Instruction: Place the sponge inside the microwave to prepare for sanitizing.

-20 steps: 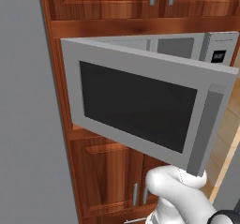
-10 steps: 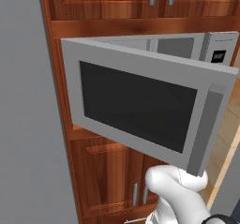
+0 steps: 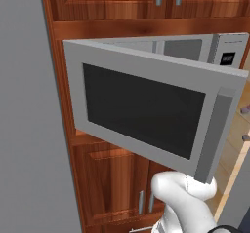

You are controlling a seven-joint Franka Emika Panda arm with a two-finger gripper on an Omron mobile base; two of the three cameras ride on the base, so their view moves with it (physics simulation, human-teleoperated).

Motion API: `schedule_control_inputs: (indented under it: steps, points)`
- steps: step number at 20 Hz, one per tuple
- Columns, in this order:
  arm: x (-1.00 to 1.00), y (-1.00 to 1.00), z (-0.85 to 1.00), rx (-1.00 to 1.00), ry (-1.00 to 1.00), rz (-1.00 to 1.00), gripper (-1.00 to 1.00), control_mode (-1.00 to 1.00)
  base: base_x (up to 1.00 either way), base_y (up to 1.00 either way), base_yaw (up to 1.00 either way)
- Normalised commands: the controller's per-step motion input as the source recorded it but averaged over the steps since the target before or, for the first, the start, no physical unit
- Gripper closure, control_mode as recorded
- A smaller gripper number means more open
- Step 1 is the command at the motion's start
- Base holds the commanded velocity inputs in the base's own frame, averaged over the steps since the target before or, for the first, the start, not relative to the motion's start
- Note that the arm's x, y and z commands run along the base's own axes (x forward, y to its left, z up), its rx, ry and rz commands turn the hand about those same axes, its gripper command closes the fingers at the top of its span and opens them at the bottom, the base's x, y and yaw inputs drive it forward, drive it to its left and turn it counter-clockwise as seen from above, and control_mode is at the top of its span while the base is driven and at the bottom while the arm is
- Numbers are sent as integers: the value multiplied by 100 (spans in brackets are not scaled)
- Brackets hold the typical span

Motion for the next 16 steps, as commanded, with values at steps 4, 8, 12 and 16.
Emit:
schedule_control_inputs:
  steps: [4, 8, 12, 16]
  points:
    - [18, 43, 0, 5, 0, 20, -100, -100, 0, 0, 0]
    - [8, 71, 0, 6, 0, 27, -100, -100, 0, 0, 0]
    - [3, 80, 0, 11, 0, 36, -100, -100, 0, 0, 0]
    - [-13, 93, -4, 16, 2, 58, -100, -100, 0, 0, 0]
